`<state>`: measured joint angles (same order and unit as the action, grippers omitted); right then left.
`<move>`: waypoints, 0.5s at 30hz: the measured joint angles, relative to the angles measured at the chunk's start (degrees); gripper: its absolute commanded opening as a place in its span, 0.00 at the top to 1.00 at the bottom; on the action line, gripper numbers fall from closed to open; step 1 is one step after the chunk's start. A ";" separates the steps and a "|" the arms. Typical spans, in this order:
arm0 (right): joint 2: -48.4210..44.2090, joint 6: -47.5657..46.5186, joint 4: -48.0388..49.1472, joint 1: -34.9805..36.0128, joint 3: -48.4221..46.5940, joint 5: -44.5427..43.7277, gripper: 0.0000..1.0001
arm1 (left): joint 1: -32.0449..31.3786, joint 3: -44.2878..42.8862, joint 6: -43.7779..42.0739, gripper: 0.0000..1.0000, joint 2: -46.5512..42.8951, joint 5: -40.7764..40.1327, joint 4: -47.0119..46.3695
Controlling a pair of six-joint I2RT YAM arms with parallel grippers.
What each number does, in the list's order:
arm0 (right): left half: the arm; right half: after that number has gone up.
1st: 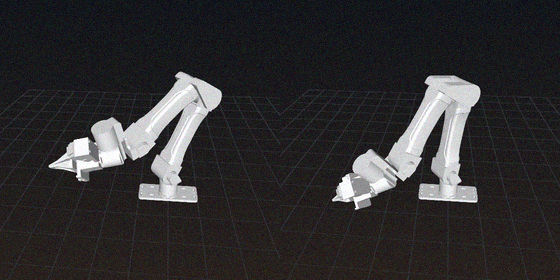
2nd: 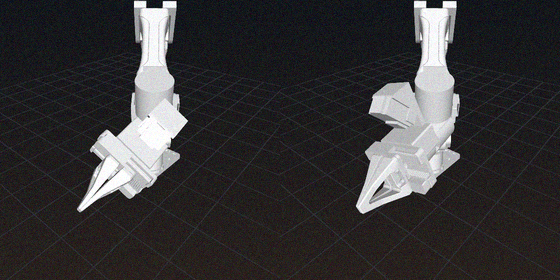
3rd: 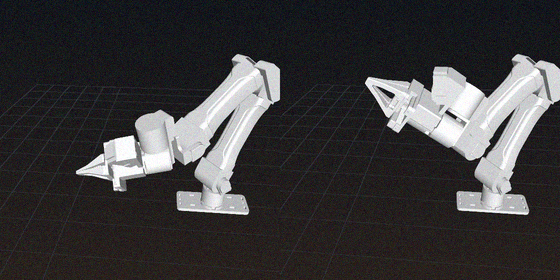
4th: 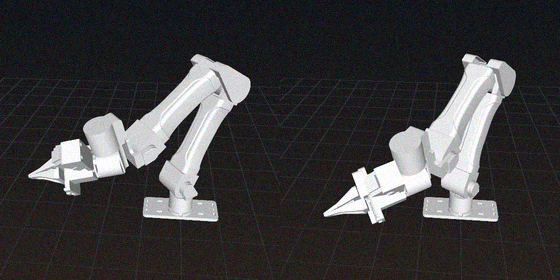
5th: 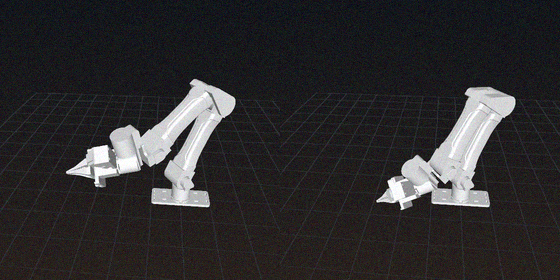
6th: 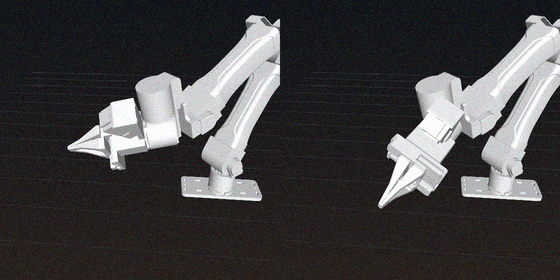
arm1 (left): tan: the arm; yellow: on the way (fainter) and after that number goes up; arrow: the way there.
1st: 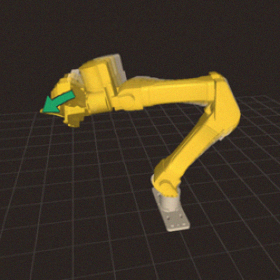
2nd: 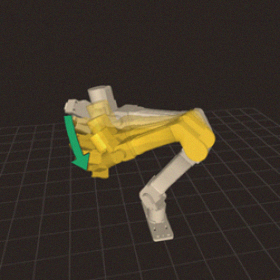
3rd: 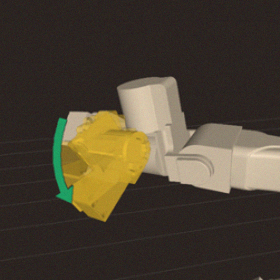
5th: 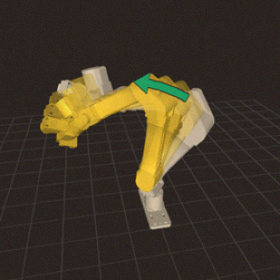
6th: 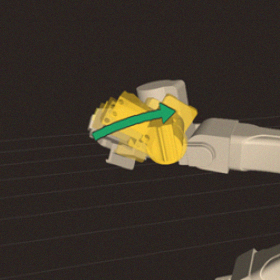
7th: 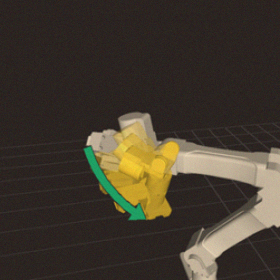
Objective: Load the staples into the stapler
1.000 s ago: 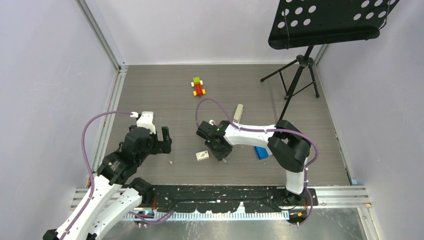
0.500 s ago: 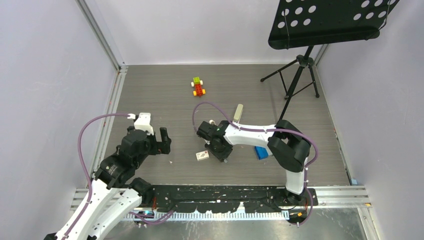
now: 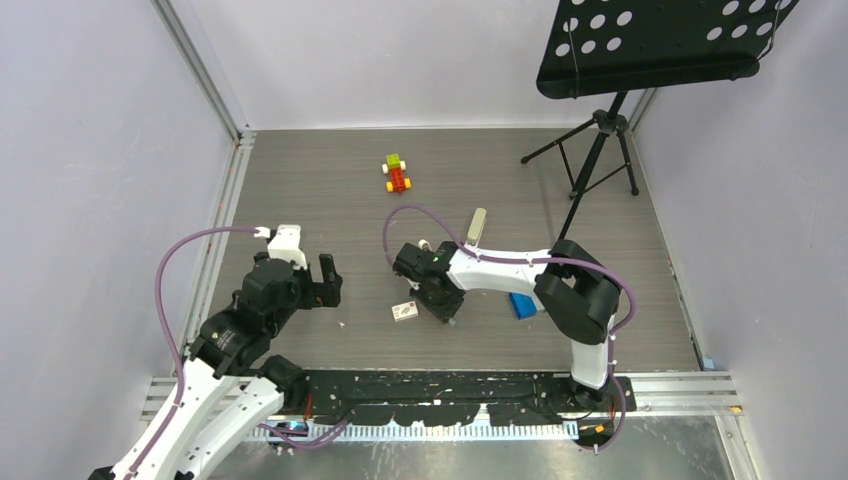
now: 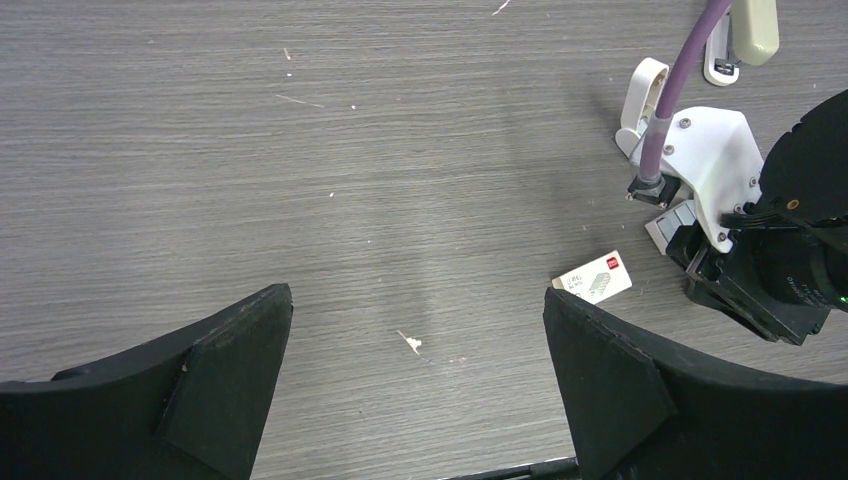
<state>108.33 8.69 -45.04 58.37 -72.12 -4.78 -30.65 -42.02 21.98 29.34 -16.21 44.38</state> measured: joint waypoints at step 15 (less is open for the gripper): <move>0.85 -0.83 -0.42 0.07 -0.68 -0.04 0.79 | 0.02 0.13 0.00 0.00 0.00 0.24 -0.02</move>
<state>109.19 7.86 -45.45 58.43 -72.79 -4.82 -30.63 -41.89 21.98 29.34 -15.97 44.36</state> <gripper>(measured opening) 0.242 0.994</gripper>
